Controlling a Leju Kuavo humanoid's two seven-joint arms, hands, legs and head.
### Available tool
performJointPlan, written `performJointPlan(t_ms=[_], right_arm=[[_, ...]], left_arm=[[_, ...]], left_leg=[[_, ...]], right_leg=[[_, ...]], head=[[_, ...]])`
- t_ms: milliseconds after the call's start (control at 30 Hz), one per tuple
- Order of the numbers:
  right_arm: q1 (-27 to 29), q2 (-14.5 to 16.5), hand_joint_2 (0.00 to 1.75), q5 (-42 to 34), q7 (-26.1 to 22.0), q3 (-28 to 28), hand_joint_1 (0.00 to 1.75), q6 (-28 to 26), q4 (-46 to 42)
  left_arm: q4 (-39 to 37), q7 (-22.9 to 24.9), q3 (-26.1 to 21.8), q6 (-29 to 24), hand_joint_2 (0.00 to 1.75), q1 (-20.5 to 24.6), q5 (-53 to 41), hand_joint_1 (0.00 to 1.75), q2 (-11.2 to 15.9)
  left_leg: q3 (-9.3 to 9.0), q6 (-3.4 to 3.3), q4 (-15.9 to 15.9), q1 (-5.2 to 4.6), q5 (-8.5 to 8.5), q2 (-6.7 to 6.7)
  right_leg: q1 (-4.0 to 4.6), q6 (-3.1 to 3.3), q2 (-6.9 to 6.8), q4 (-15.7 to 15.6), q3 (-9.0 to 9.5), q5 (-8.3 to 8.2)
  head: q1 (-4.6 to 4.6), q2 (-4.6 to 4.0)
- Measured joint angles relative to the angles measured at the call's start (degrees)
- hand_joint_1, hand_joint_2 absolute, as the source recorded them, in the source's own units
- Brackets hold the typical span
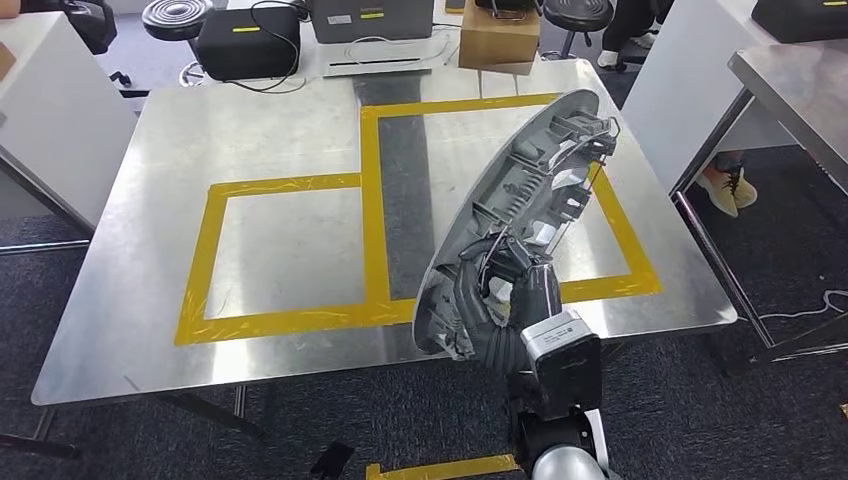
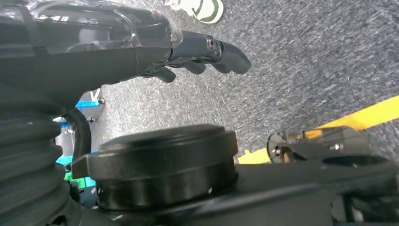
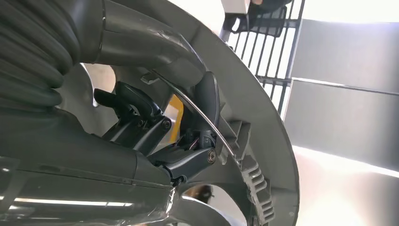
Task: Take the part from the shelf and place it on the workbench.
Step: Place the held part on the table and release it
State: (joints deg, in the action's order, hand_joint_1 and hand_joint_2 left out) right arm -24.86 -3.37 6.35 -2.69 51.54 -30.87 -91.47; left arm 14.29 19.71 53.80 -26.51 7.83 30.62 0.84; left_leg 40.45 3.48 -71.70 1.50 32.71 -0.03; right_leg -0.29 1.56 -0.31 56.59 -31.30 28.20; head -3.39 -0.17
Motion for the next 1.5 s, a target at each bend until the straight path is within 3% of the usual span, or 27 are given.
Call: performJointPlan(t_ms=[67,100,167,200,233,400,533,700,900,1067,1200,1500], right_arm=[[0.3,0.0,1.75,0.9,-0.2,0.0,1.75,-0.7,0.5],[0.1,0.0,1.75,3.0,0.9,0.0,1.75,-1.0,0.8],[-0.7,-0.2,1.75,11.0,5.5,0.1,1.75,-1.1,1.5],[-1.2,-0.3,1.75,15.8,8.0,0.2,1.75,-1.0,2.1],[-1.9,-0.4,1.75,20.0,9.9,0.4,1.75,-0.8,2.7],[-6.5,-0.6,1.75,36.4,16.3,1.2,1.75,5.5,6.8],[-12.1,-0.5,1.75,44.1,16.8,2.2,1.75,12.7,14.8],[-15.9,0.8,1.75,46.7,15.8,3.6,1.75,14.8,25.4],[-19.1,2.1,1.75,52.8,13.7,7.2,1.75,27.3,37.6],[-18.8,2.8,1.75,51.7,8.8,9.9,1.75,32.5,47.9],[-18.7,3.0,1.75,48.2,7.3,10.6,1.75,32.6,53.0],[-20.4,2.7,1.75,42.5,9.0,10.5,1.75,30.4,59.1]], left_arm=[[0.0,0.0,0.2,0.0,1.75,-0.1,0.1,0.0,-0.1],[0.0,0.0,0.3,0.0,1.75,-0.1,0.1,0.0,-0.1],[0.0,0.0,0.6,0.1,1.75,-0.1,0.0,0.0,-0.3],[0.0,0.0,0.7,0.2,1.75,-0.1,-0.1,0.0,-0.3],[0.0,0.1,0.8,0.3,1.75,-0.2,-0.2,0.0,-0.3],[0.0,0.2,1.8,2.0,1.75,0.7,-2.9,0.0,-0.3],[0.0,0.2,3.4,3.9,1.75,2.5,-5.8,0.0,-0.9],[0.2,0.2,4.9,4.5,1.75,3.6,-6.9,0.0,-1.4],[0.4,0.2,6.3,5.4,1.75,4.4,-8.5,0.0,-2.1],[0.5,0.2,6.6,5.4,1.75,4.7,-9.0,0.0,-2.6],[0.5,0.3,6.7,5.4,1.75,4.6,-9.2,0.0,-2.6],[0.6,0.3,6.7,5.4,1.75,4.5,-8.8,0.0,-2.7]], left_leg=[[-3.46,1.64,6.9,0.8,-3.49,0.66],[-4.8,1.54,9.6,1.0,-4.26,0.97],[-5.58,-0.02,11.3,0.86,-3.78,1.26],[-5.56,-1.11,11.4,0.8,-3.81,1.23],[-5.52,-1.45,11.4,0.69,-3.73,1.18],[-5.54,-1.7,11.4,0.36,-3.54,0.98],[-5.52,-2.09,11.3,0.11,-3.54,0.83],[-5.52,-2.18,11.3,0.06,-3.57,0.72],[-5.54,-2.18,11.4,0.07,-3.57,0.55],[-5.53,-2.17,11.4,0.07,-3.57,0.27],[-5.7,-2.18,11.4,0.08,-3.55,0.2],[-6.46,-2.25,11.4,0.08,-3.54,-0.34]], right_leg=[[-0.53,-0.86,0.06,1.1,-0.15,0.77],[-0.57,-1.3,0.11,1.9,-0.37,1.21],[-0.34,-1.61,0.21,2.7,-0.79,1.63],[-0.27,-1.55,0.22,2.7,-0.85,1.65],[-0.29,-1.42,0.21,2.5,-0.77,1.58],[-0.56,-1.89,0.17,1.8,-0.37,1.36],[-0.78,-2.74,-0.02,1.6,-0.23,1.31],[-0.79,-2.93,-0.22,1.5,-0.18,1.3],[-0.78,-3.07,-0.31,1.5,-0.18,1.39],[-0.78,-3.19,-0.42,1.5,-0.17,1.47],[-0.79,-3.22,-0.43,1.5,-0.02,1.51],[-0.83,-3.58,-0.69,1.3,0.7,1.72]], head=[[-0.12,0.0],[-0.27,0.0],[-0.35,0.0],[-0.23,0.0],[-0.08,0.0],[0.0,0.0],[0.0,0.0],[0.0,0.0],[0.0,0.0],[0.0,0.0],[0.0,0.0],[0.02,0.0]])
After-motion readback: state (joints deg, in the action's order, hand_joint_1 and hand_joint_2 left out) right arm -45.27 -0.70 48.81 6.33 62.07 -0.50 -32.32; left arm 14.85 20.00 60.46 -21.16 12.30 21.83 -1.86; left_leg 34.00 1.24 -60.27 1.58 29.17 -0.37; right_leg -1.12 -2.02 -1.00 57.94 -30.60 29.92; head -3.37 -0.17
